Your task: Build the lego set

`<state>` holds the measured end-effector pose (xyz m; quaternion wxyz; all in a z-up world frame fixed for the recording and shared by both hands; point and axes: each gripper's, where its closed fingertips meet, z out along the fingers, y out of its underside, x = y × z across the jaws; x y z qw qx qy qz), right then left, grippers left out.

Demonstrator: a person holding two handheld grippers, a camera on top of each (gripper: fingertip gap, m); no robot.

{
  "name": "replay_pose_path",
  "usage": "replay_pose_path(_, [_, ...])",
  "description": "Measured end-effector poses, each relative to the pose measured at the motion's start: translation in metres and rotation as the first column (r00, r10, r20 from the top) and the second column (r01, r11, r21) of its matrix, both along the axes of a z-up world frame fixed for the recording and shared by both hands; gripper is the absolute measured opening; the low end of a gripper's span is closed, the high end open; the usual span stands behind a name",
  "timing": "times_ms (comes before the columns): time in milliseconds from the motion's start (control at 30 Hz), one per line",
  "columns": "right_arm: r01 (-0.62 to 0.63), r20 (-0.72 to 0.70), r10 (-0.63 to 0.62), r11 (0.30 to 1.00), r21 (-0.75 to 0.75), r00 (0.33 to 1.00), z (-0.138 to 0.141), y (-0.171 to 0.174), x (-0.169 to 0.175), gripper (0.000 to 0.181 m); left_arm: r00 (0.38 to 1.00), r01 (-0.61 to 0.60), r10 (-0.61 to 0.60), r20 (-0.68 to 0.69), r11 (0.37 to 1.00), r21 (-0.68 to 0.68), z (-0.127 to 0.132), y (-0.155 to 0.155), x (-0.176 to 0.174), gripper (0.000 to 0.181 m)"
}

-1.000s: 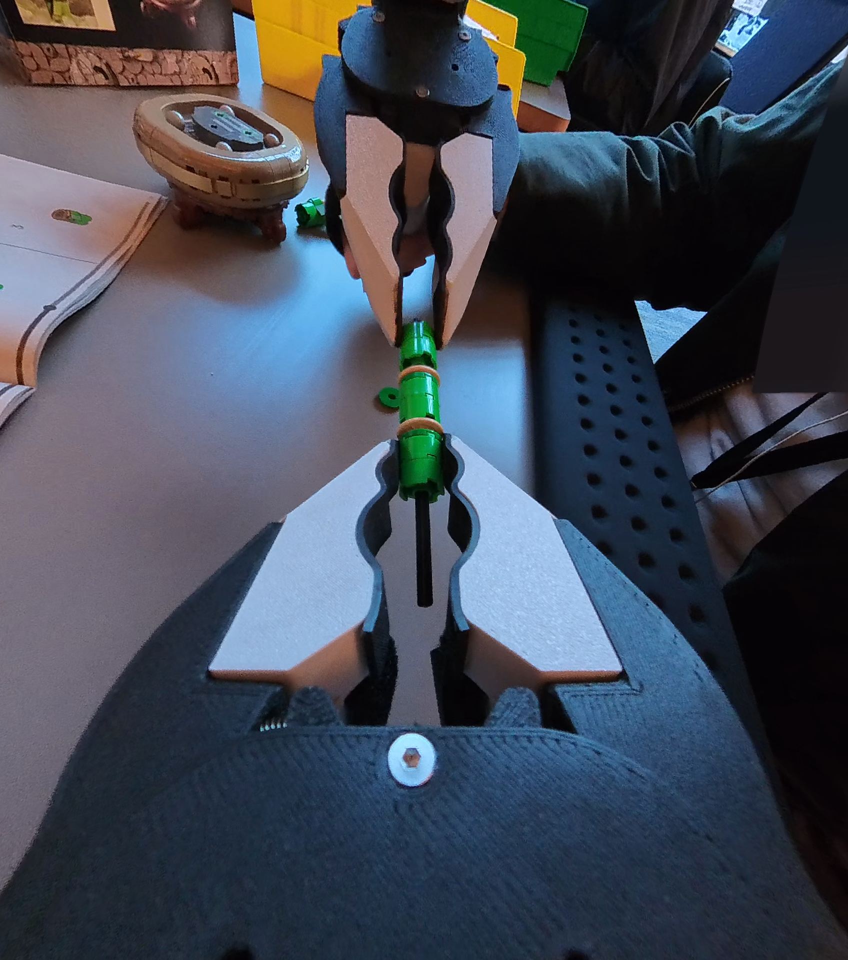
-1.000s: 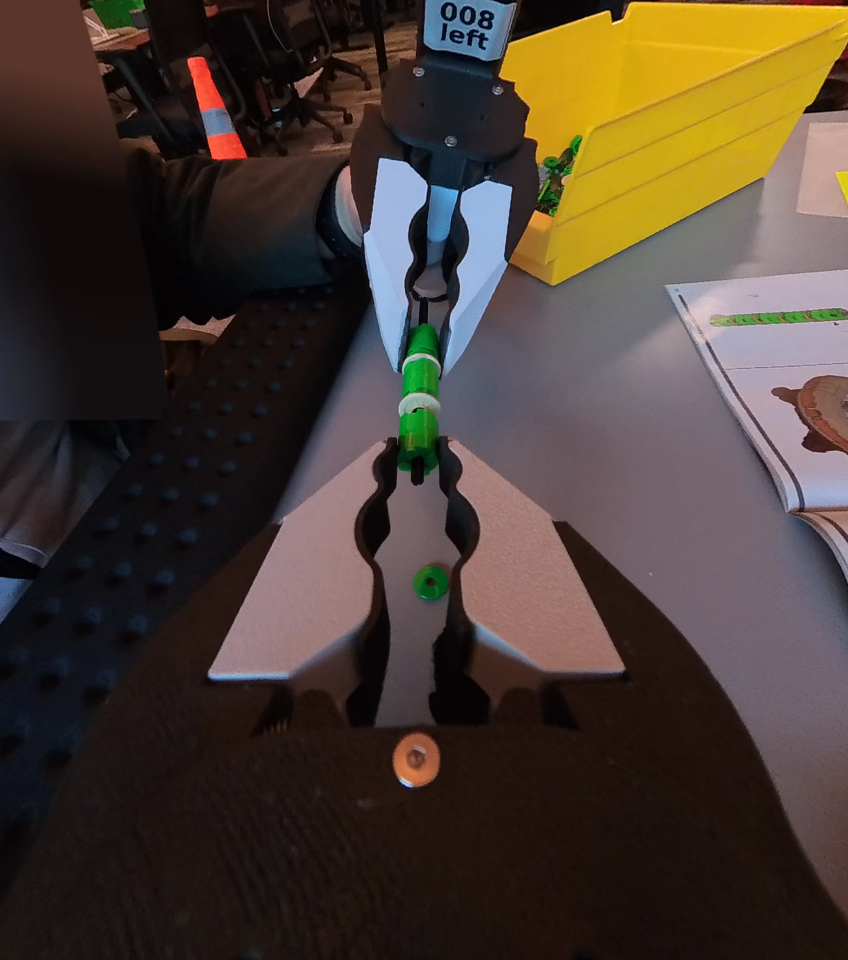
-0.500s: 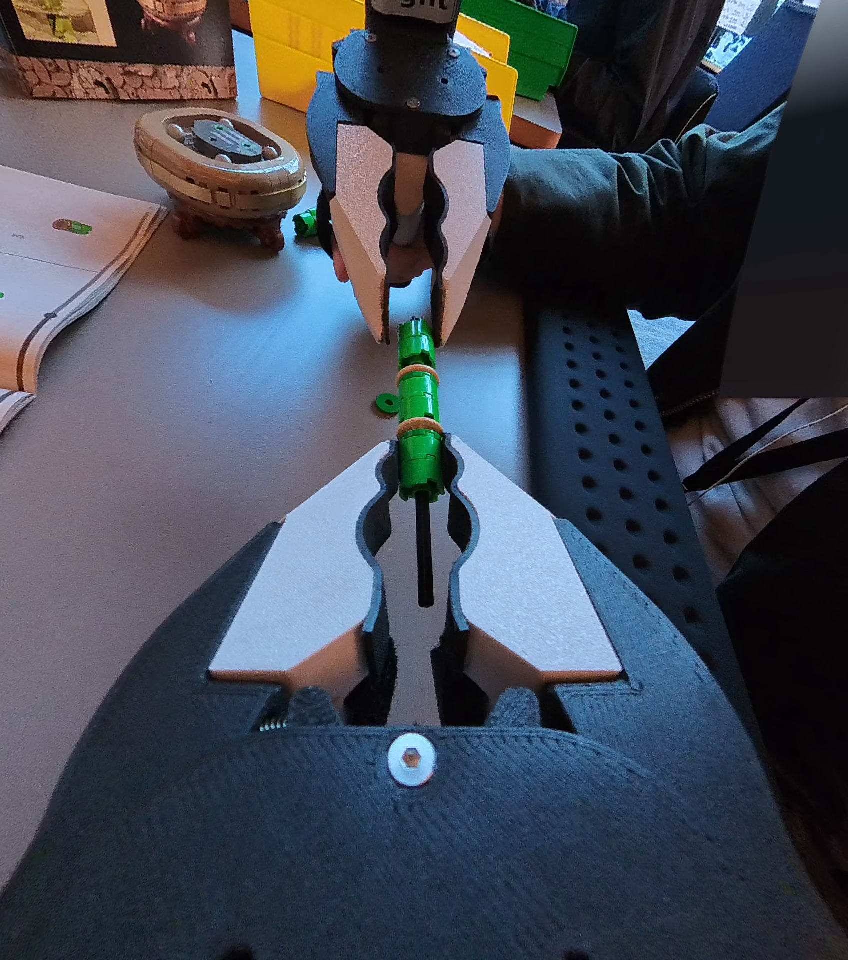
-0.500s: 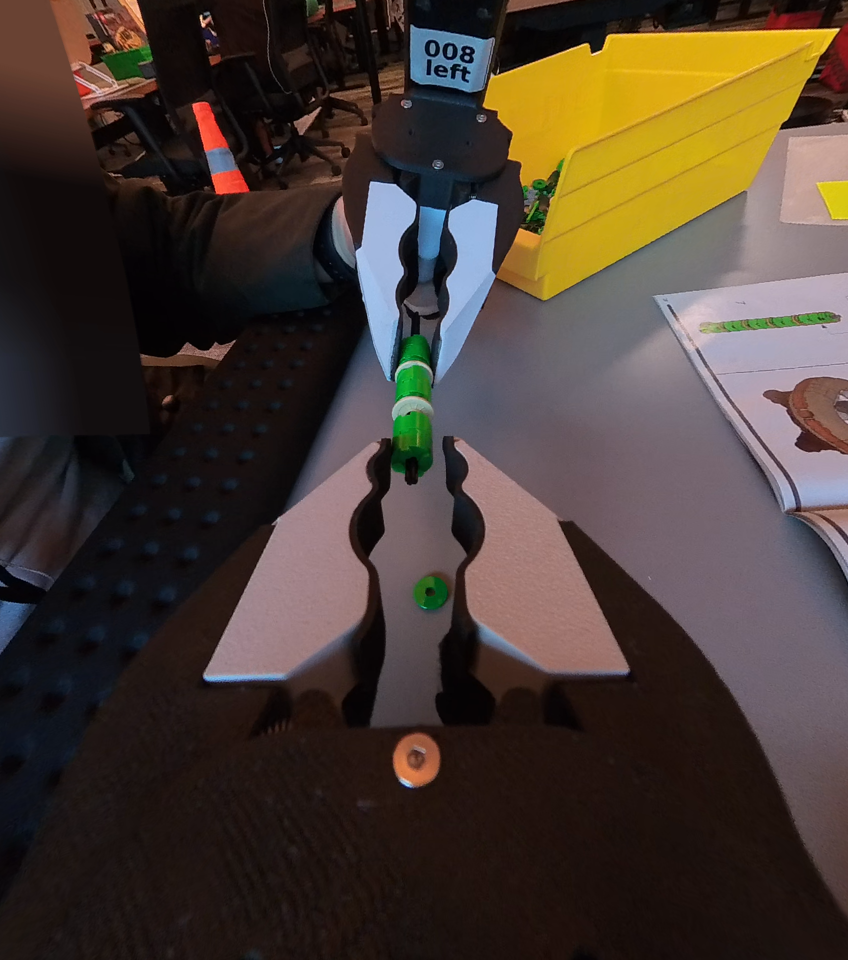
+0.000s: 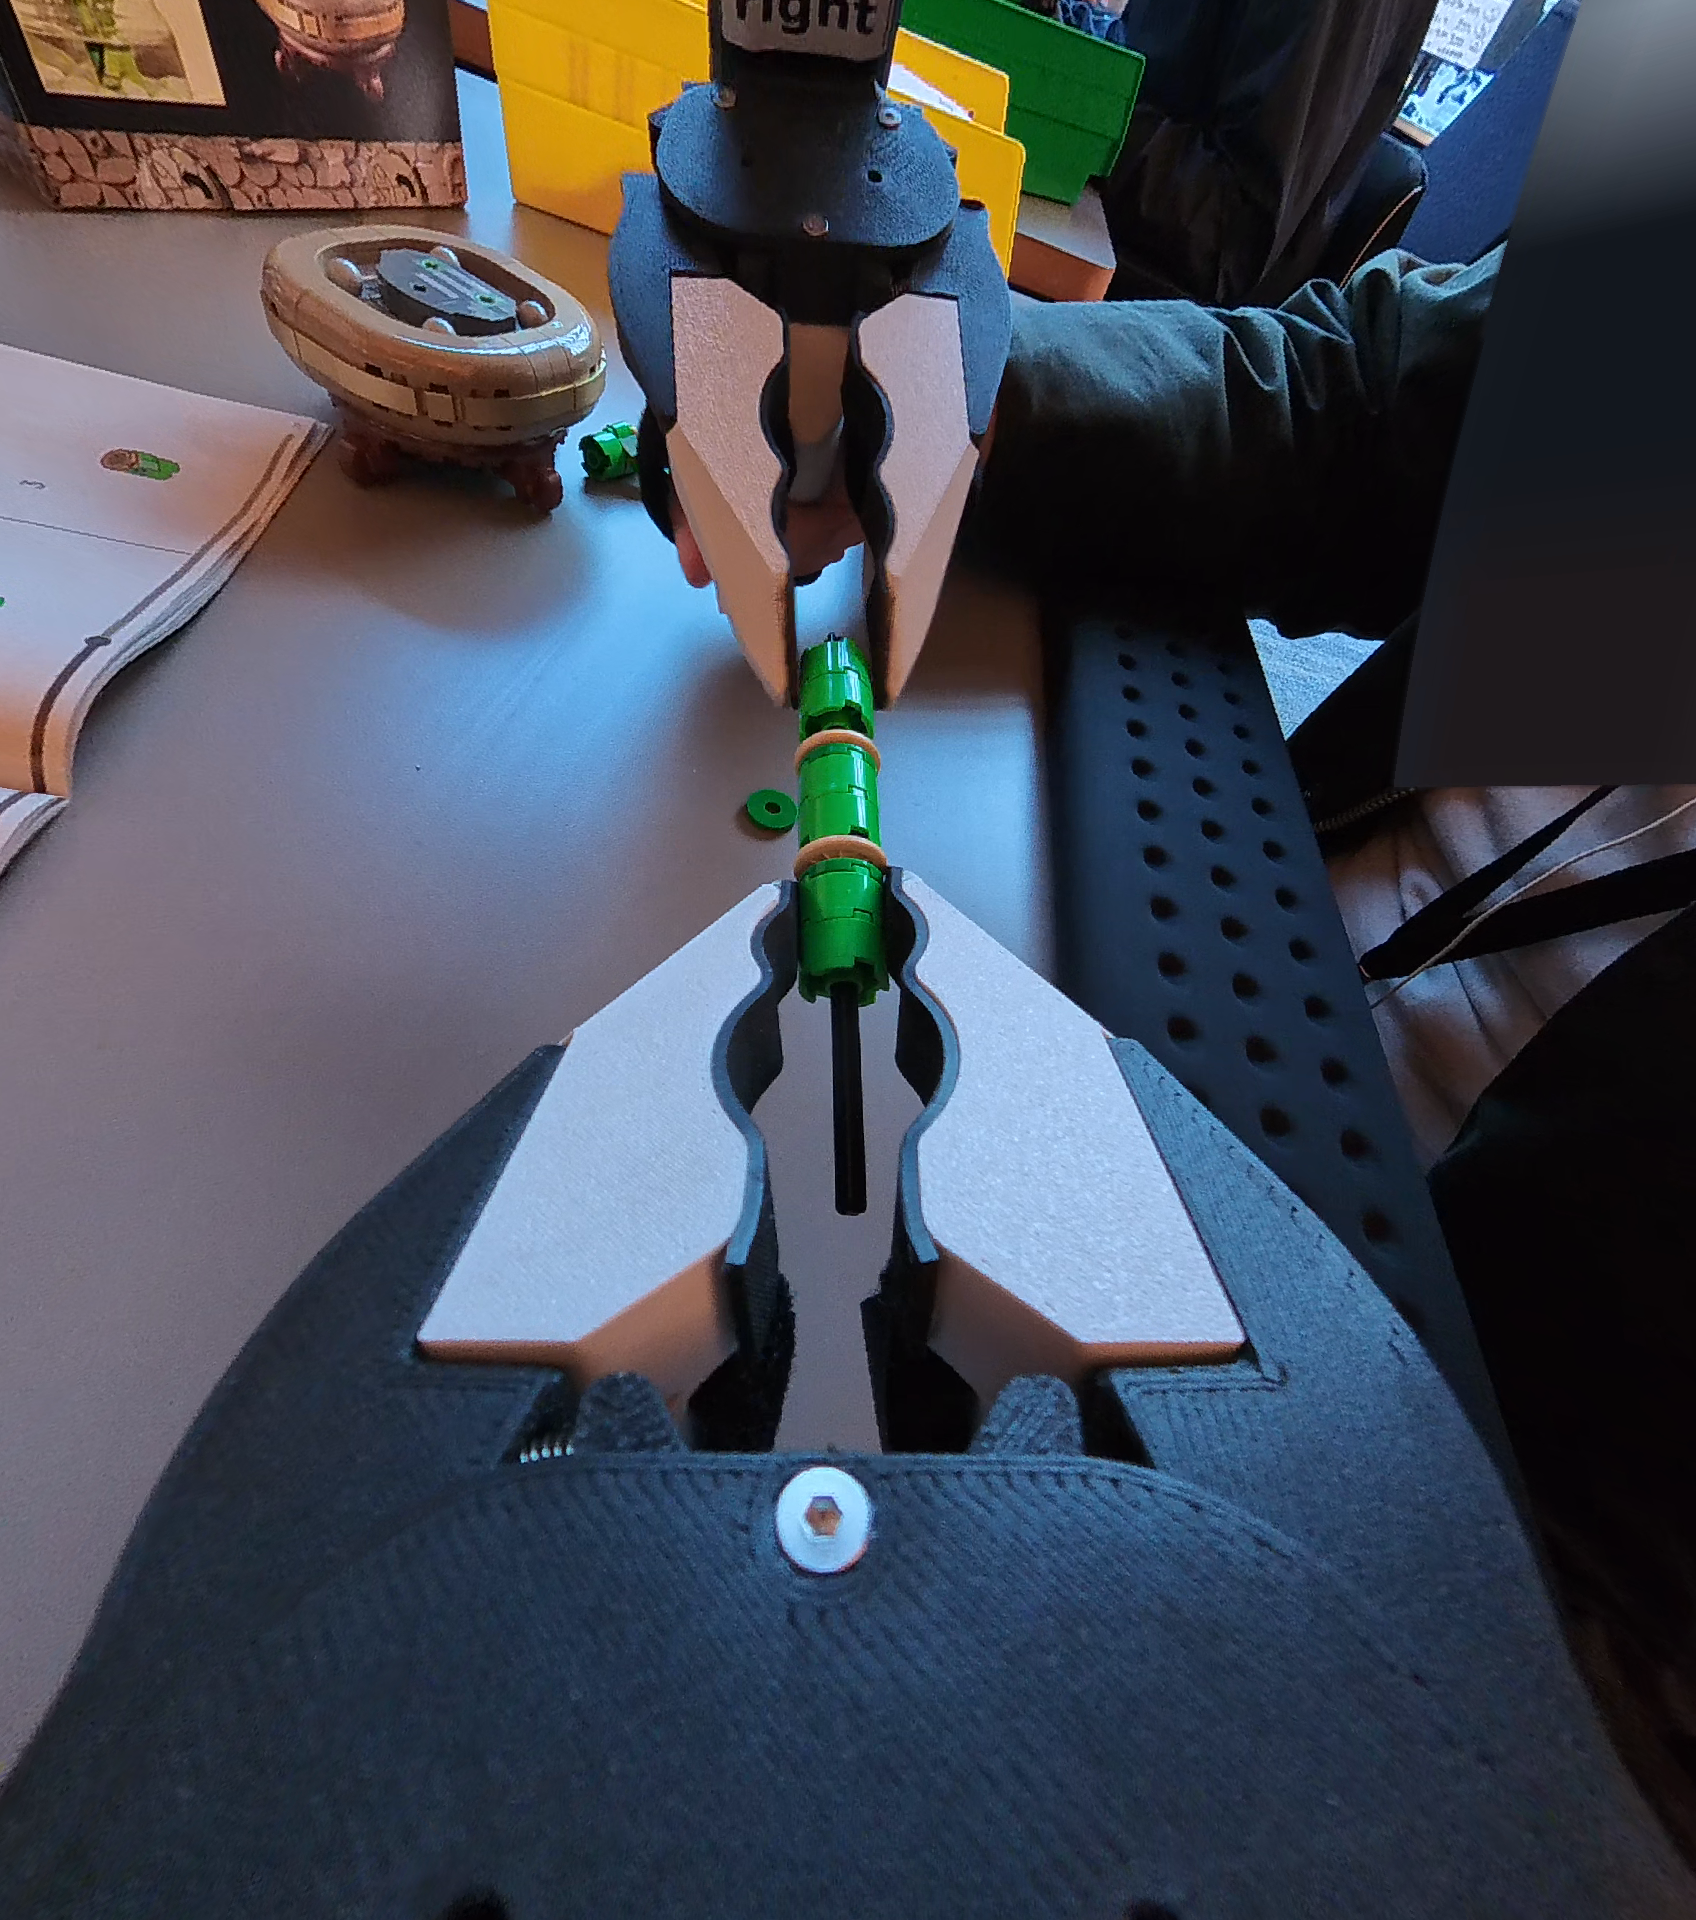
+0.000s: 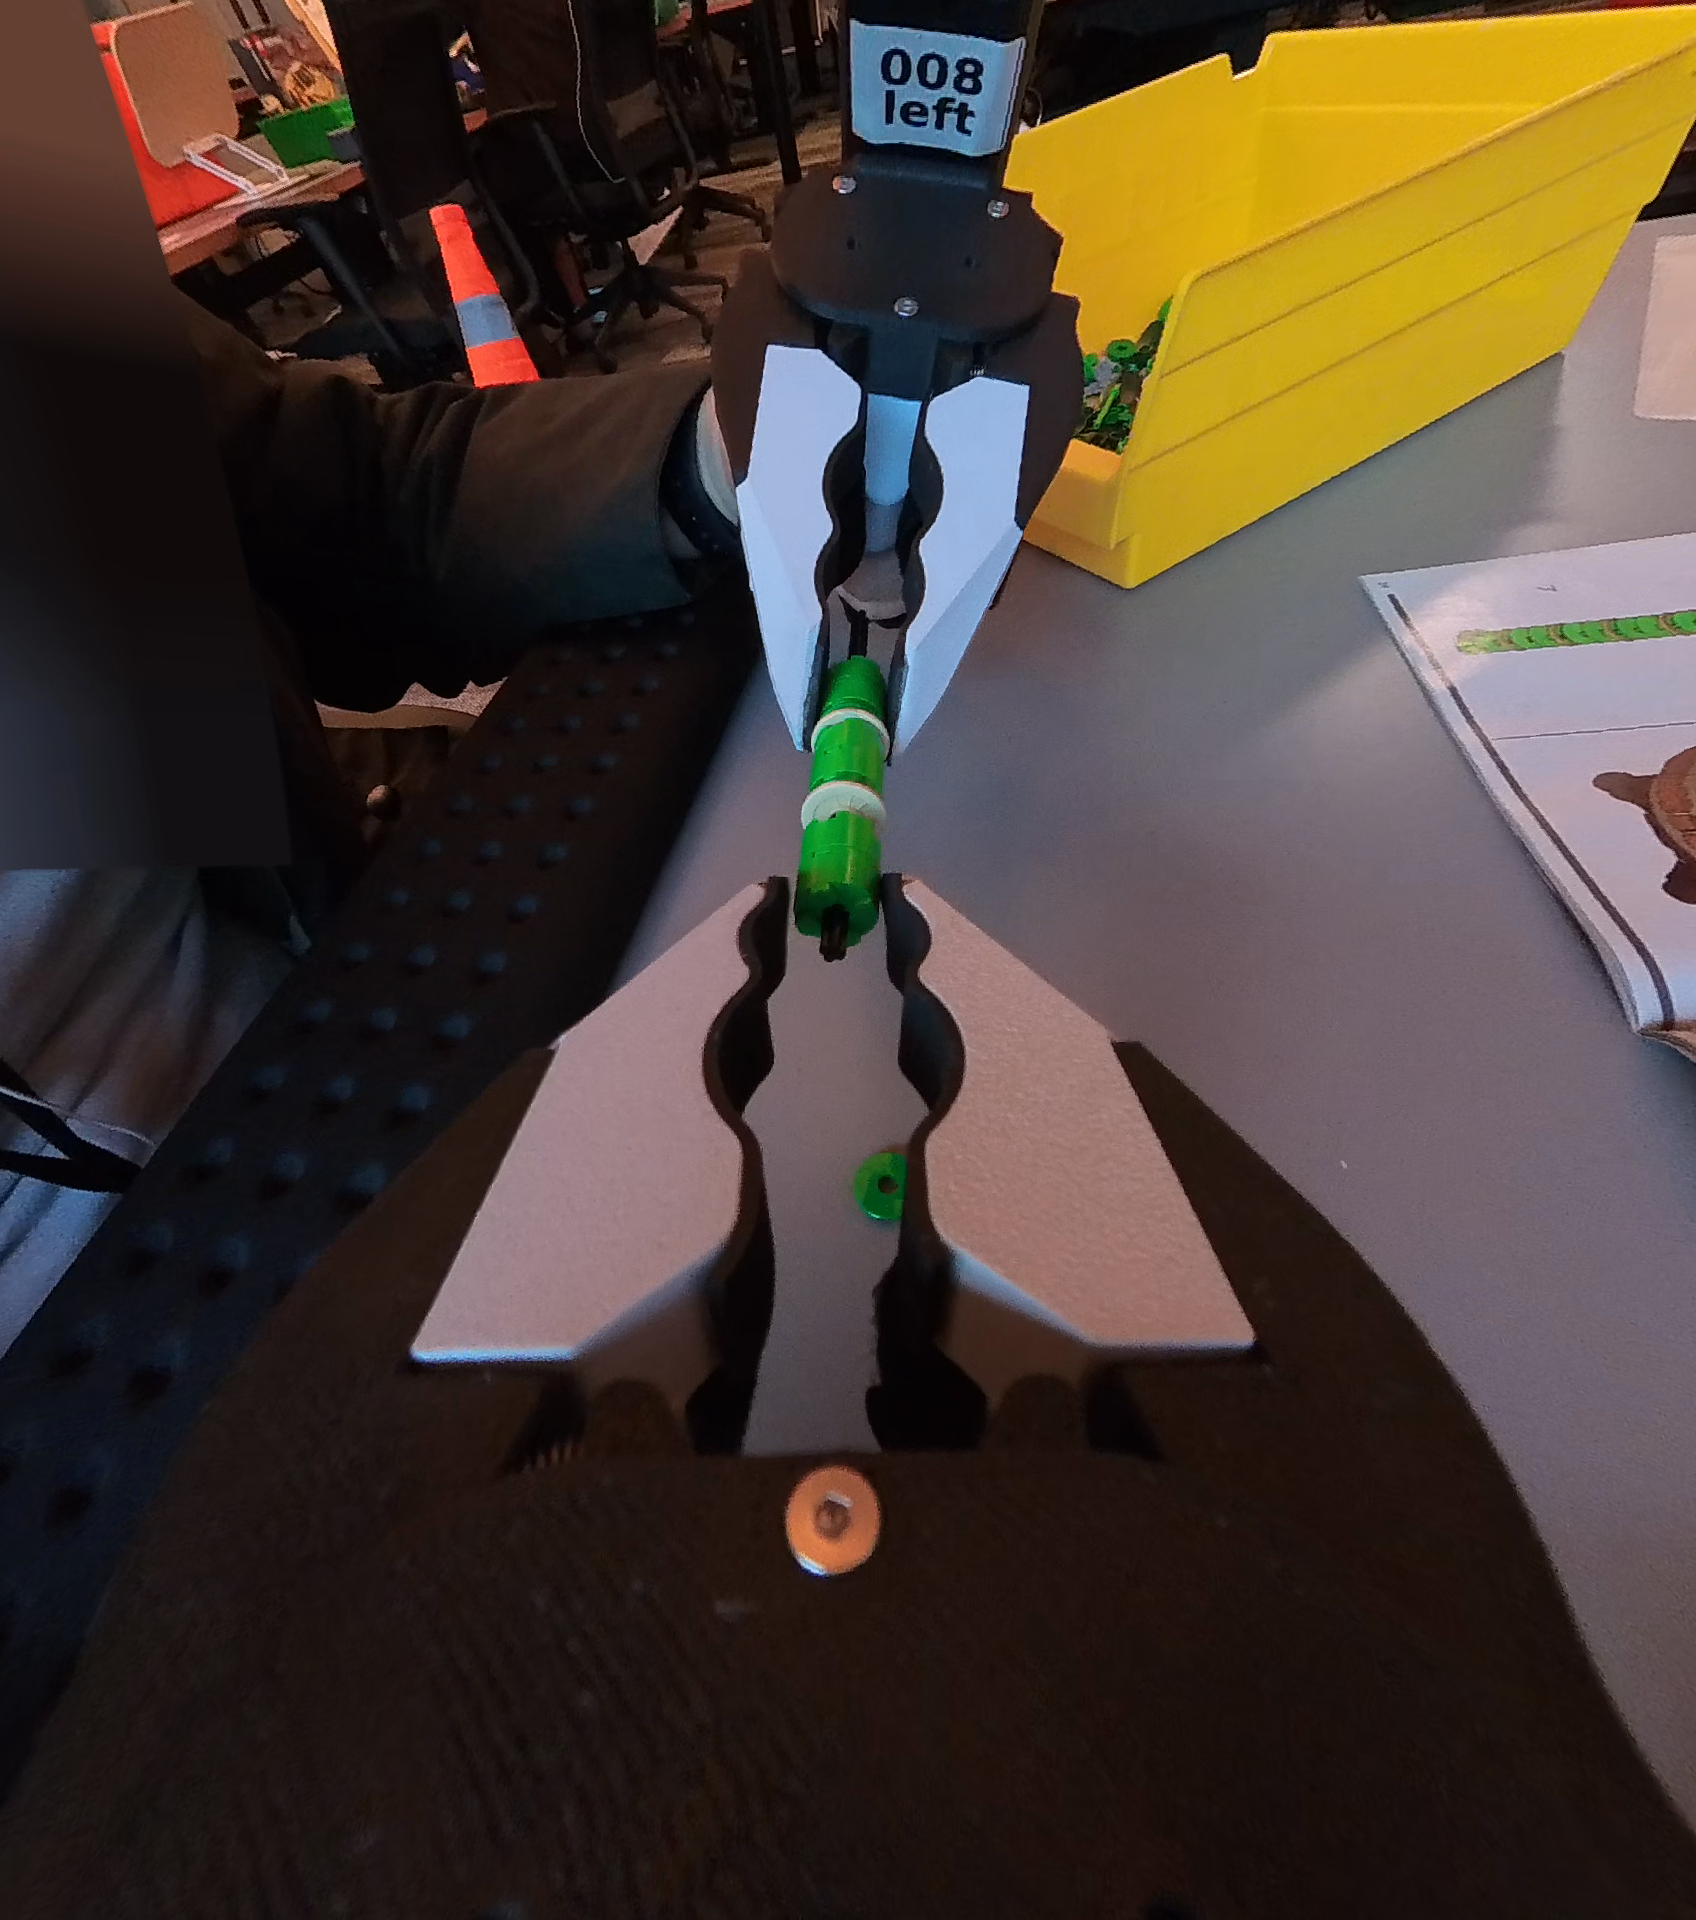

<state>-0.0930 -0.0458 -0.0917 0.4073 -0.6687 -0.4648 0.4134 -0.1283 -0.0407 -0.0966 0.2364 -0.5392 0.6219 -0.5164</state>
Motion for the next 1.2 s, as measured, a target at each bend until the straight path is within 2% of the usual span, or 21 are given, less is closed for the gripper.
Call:
replay_pose_path(267, [-0.007,-0.012,0.007,1.0,-0.024,1.0,0.002,-0.001,0.0,0.015,1.0,0.01,-0.01,-0.002,1.0,-0.004,0.0,-0.002,0.0,0.015])
replay_pose_path(500, [-0.028,0.088,0.027,0.999,0.016,0.996,-0.006,-0.005,0.002,0.014,1.0,0.017,-0.015,-0.025,0.997,0.072,-0.006,-0.005,0.001,0.015])
replay_pose_path(1200, [-0.049,0.183,0.034,0.996,0.079,0.983,0.009,-0.026,0.023,0.015,1.0,0.009,-0.014,0.028,0.982,0.188,0.006,-0.025,0.019,0.015])
